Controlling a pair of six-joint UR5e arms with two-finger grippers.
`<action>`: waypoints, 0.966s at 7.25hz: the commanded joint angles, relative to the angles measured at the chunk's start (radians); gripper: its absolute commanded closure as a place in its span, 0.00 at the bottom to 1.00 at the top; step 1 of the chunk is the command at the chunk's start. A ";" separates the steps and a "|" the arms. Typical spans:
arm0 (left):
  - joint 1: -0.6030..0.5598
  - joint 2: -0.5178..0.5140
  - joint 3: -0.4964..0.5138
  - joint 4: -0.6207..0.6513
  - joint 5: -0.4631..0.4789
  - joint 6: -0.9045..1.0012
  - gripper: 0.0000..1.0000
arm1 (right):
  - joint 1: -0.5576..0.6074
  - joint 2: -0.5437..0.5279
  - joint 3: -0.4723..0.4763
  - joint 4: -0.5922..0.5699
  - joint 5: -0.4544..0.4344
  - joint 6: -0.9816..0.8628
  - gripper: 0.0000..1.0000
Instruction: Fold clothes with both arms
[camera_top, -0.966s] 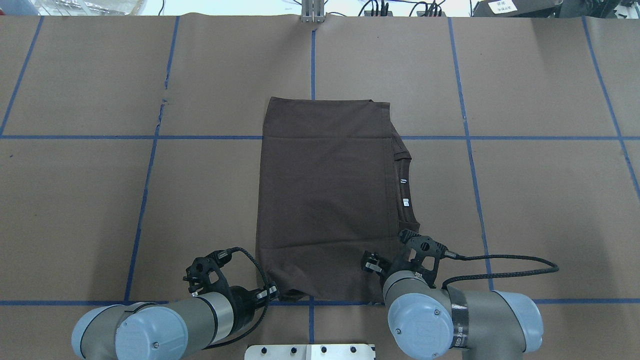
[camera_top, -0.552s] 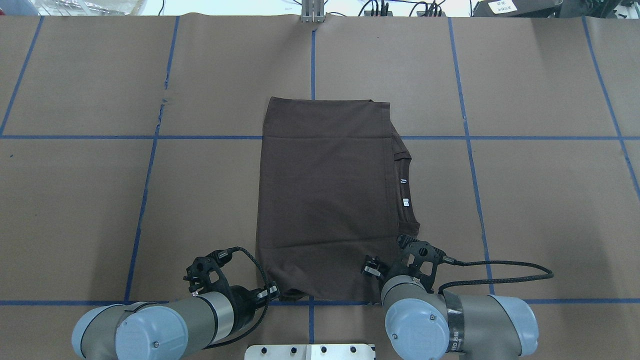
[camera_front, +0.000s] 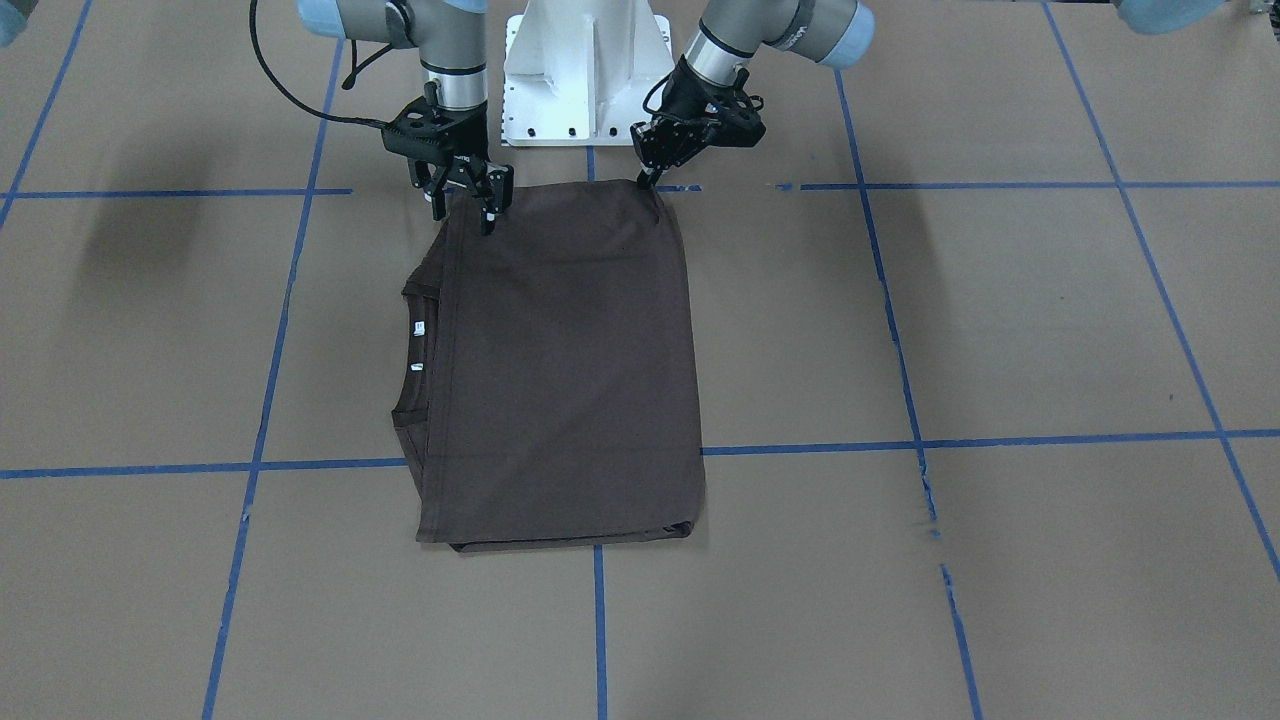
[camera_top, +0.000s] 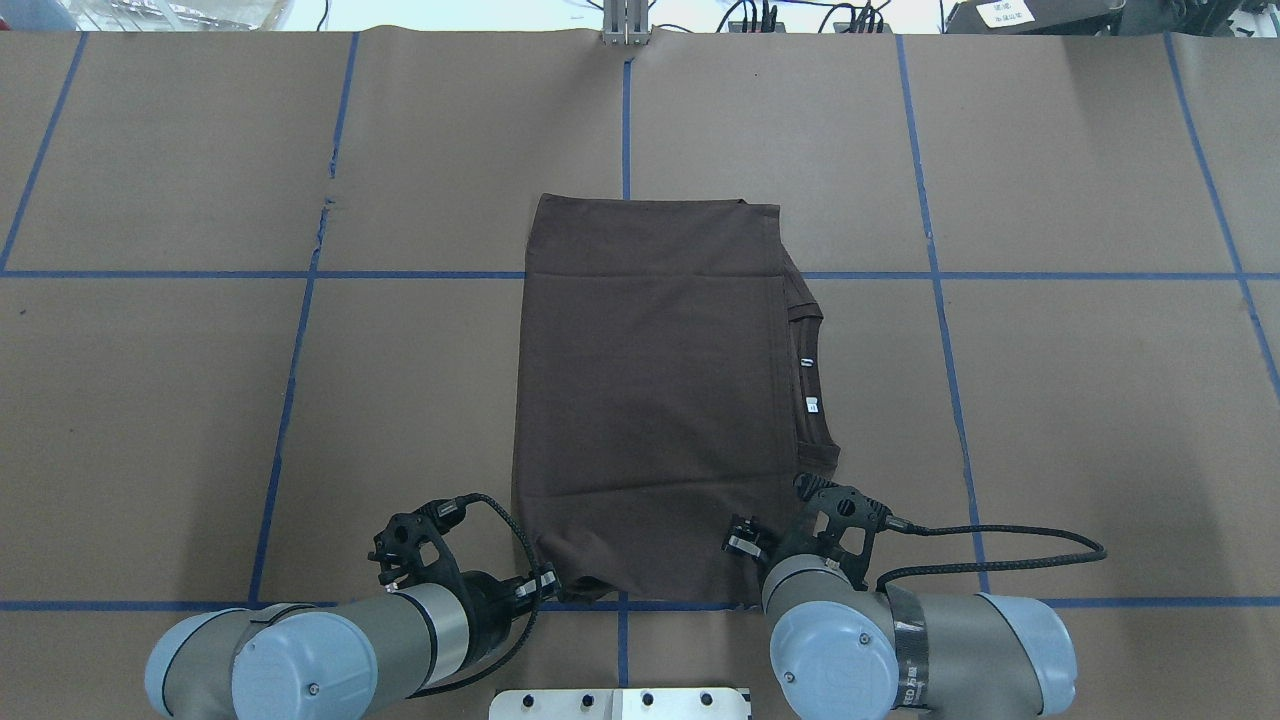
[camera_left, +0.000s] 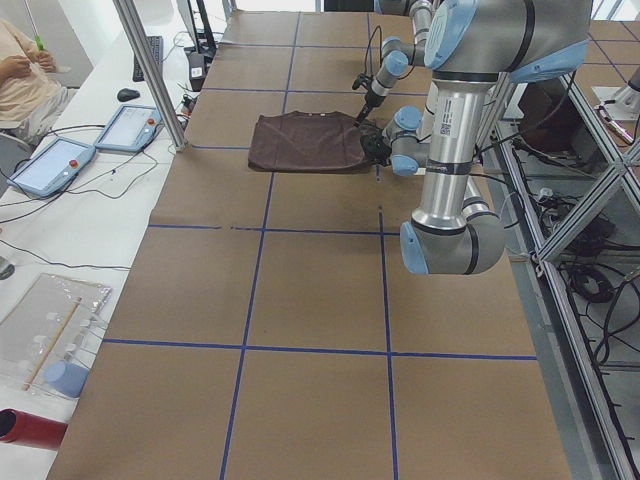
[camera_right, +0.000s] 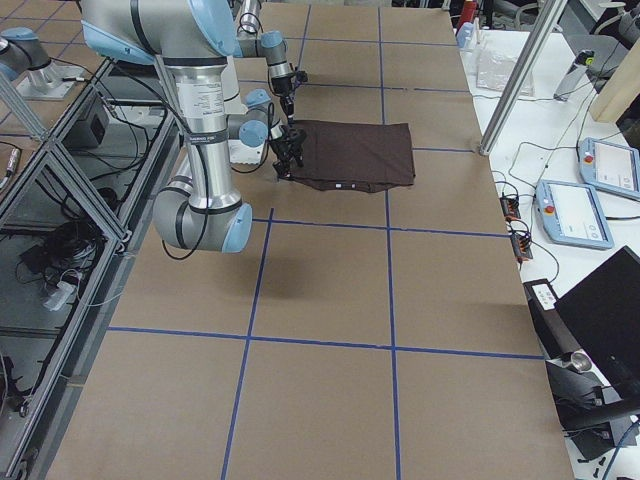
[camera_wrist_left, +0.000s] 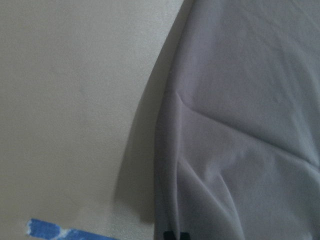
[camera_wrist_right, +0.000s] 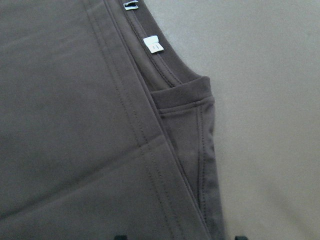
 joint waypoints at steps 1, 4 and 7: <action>0.000 0.000 -0.001 0.000 0.000 0.000 1.00 | -0.009 -0.002 -0.001 0.000 -0.001 0.008 0.22; 0.000 0.000 -0.001 0.000 0.002 -0.001 1.00 | -0.013 -0.002 -0.001 -0.001 -0.011 0.015 0.32; 0.000 0.000 -0.002 0.001 0.002 0.000 1.00 | -0.013 0.001 0.001 -0.001 -0.021 0.051 1.00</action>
